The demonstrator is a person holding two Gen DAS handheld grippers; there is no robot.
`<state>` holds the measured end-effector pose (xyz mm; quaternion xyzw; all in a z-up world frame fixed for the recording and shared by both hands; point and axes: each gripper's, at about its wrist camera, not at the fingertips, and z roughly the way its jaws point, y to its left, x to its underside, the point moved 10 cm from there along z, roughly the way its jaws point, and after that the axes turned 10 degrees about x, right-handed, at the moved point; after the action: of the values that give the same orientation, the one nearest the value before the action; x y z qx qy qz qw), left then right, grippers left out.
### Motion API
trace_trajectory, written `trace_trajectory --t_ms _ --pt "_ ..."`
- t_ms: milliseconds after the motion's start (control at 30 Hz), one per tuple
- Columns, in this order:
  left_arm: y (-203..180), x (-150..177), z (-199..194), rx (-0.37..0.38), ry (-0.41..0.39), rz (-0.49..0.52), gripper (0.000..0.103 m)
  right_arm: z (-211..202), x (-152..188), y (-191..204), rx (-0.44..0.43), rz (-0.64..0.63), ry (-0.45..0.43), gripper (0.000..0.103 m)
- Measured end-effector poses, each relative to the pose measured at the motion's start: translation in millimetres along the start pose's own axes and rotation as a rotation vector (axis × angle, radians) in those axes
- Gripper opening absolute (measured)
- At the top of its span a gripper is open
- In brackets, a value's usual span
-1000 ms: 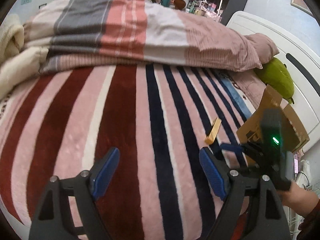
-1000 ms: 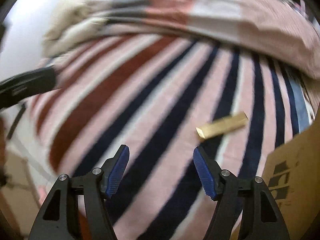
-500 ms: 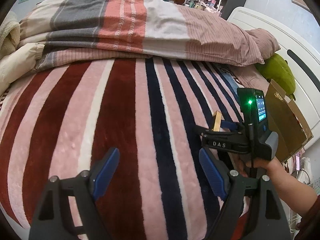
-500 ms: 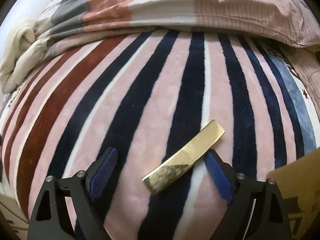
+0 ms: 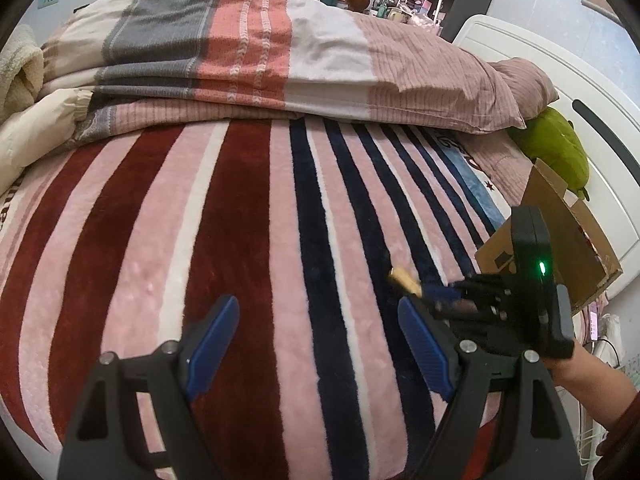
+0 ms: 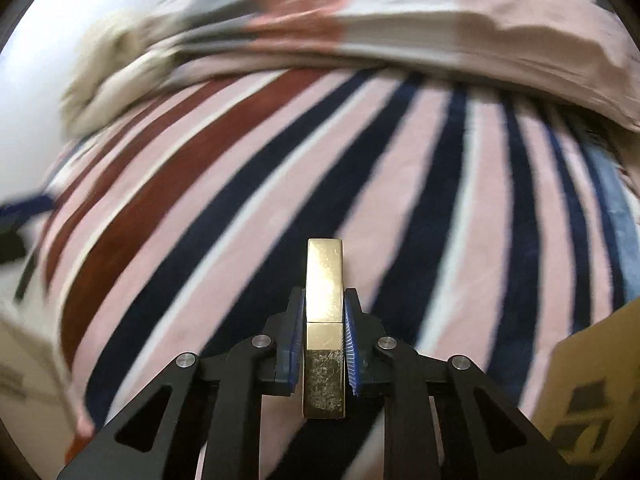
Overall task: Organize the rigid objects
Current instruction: 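Carry the gold stick into the cardboard box and open the right gripper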
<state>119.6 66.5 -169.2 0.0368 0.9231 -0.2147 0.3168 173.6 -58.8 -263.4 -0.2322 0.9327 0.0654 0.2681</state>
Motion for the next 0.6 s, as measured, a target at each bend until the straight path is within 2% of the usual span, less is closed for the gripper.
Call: trace_trajectory --t_ms 100,167,233,267,367,433,600 --pt "-0.5 1.2 1.7 -0.003 0.009 -0.001 0.08 -6.5 14.7 18.2 -0.025 -0.09 0.031 0.014" --pt "-2.1 2.6 2.8 0.0 0.015 -0.001 0.08 -6.1 19.2 21.2 -0.004 -0.114 0.051 0.022" --pt "-5.2 4.4 3.7 0.006 0.022 0.002 0.08 -7.1 21.6 22.6 0.003 -0.124 0.046 0.022" --pt "-7.1 5.3 3.9 0.009 0.024 0.003 0.08 -7.2 23.3 23.2 0.013 -0.136 0.049 0.013" --pt "-19.4 6.0 4.0 0.057 0.034 0.005 0.08 -14.4 25.5 24.9 0.027 -0.147 0.041 0.013" --pt "-31.6 3.0 1.9 0.107 0.031 0.009 0.08 -25.7 25.4 28.6 -0.012 -0.144 0.03 0.013" --pt "-72.6 -18.8 -8.4 0.206 -0.001 0.042 0.078 -93.9 2.0 56.0 -0.122 -0.174 -0.096 0.013"
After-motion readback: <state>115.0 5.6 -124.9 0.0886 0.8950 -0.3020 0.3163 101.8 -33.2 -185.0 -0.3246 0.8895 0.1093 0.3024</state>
